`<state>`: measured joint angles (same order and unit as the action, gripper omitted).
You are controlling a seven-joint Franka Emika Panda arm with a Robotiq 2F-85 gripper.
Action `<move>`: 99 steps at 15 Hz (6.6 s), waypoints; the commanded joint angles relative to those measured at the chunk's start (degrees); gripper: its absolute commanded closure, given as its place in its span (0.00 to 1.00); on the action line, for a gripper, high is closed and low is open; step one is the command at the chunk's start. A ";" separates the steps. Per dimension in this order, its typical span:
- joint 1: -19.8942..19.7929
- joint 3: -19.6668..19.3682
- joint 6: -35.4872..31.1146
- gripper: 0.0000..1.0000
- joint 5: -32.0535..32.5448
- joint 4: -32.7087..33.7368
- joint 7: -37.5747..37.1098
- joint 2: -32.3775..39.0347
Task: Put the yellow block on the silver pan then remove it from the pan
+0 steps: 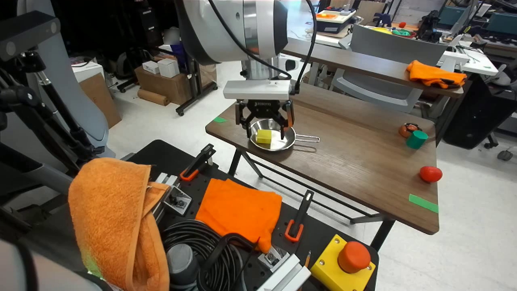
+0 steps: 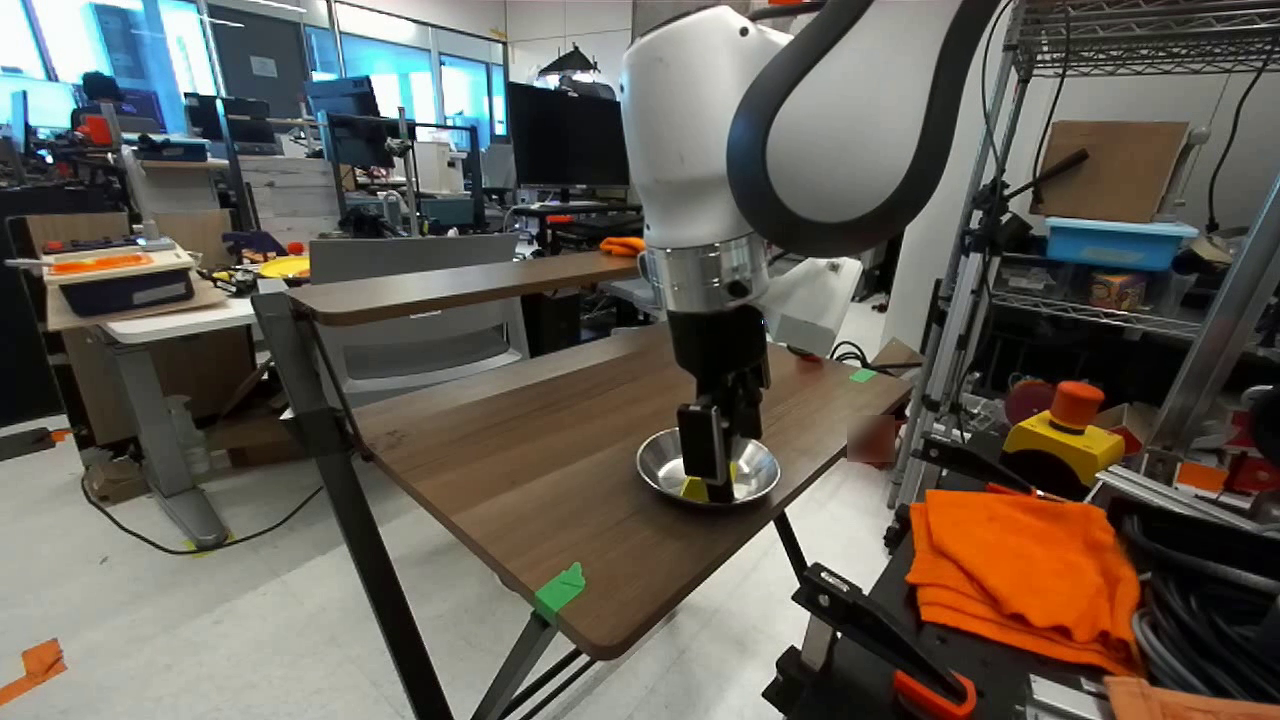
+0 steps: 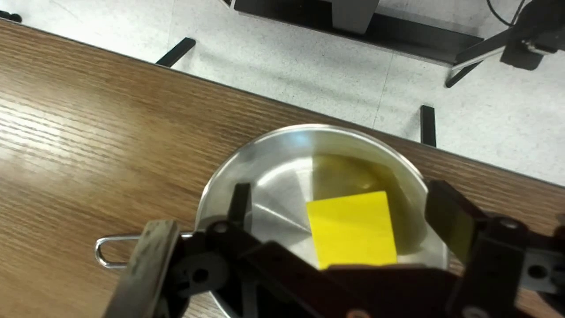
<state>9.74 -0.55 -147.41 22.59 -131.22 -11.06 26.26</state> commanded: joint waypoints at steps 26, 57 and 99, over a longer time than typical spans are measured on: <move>-6.22 5.43 2.06 0.00 -17.70 2.98 15.92 -0.43; -0.73 0.36 0.62 0.00 -9.60 3.75 4.69 1.42; 0.17 -0.25 5.92 0.77 -8.46 5.41 4.52 2.98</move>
<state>9.91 -0.86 -142.72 13.86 -126.94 -6.63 28.16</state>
